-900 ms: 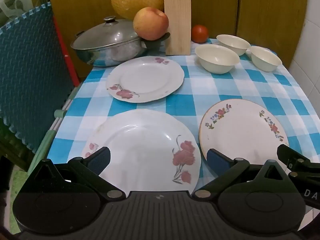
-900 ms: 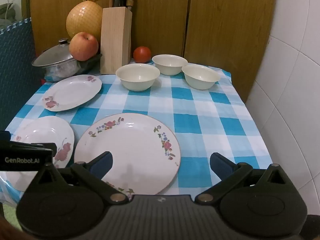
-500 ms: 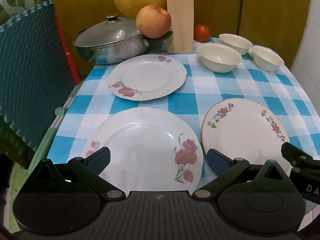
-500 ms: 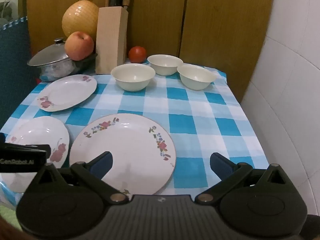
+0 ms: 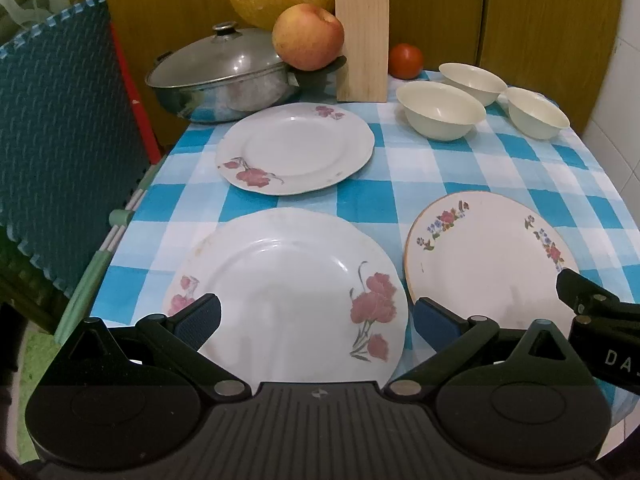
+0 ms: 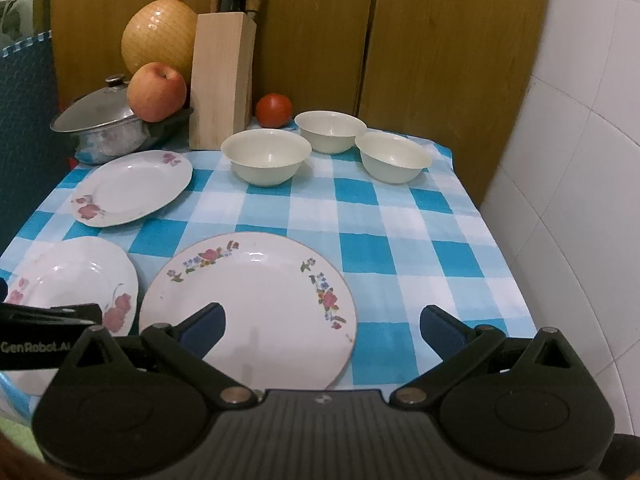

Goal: Organize plates and bowls

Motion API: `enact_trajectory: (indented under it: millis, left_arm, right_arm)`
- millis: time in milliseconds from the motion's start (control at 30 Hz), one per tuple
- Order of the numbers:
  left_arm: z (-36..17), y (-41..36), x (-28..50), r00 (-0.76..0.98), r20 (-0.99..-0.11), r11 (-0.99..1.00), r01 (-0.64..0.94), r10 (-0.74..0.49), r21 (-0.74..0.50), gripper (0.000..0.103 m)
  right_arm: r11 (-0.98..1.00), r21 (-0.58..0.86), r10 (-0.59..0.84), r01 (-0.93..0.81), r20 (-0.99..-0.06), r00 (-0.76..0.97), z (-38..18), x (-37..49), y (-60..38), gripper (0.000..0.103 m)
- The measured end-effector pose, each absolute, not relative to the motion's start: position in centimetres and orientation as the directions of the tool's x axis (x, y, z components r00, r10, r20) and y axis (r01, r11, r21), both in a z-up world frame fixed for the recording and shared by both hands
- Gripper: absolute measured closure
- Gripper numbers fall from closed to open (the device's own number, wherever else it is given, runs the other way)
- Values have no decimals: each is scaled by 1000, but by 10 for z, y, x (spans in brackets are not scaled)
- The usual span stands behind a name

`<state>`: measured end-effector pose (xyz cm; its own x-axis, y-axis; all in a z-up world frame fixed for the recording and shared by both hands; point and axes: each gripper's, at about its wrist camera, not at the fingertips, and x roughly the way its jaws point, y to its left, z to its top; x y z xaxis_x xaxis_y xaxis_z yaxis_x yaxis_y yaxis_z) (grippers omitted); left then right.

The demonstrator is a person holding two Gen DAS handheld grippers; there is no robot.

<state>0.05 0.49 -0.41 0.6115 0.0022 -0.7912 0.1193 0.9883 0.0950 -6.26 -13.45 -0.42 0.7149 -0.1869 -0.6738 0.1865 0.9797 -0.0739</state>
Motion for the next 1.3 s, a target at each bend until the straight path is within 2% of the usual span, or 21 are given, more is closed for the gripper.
enact_trajectory:
  millis: [1300]
  left_arm:
    - [-6, 4, -1, 603, -798, 988, 121, -1, 91, 0]
  right_arm:
    - [982, -66, -175, 179, -690, 703, -7, -61, -134, 6]
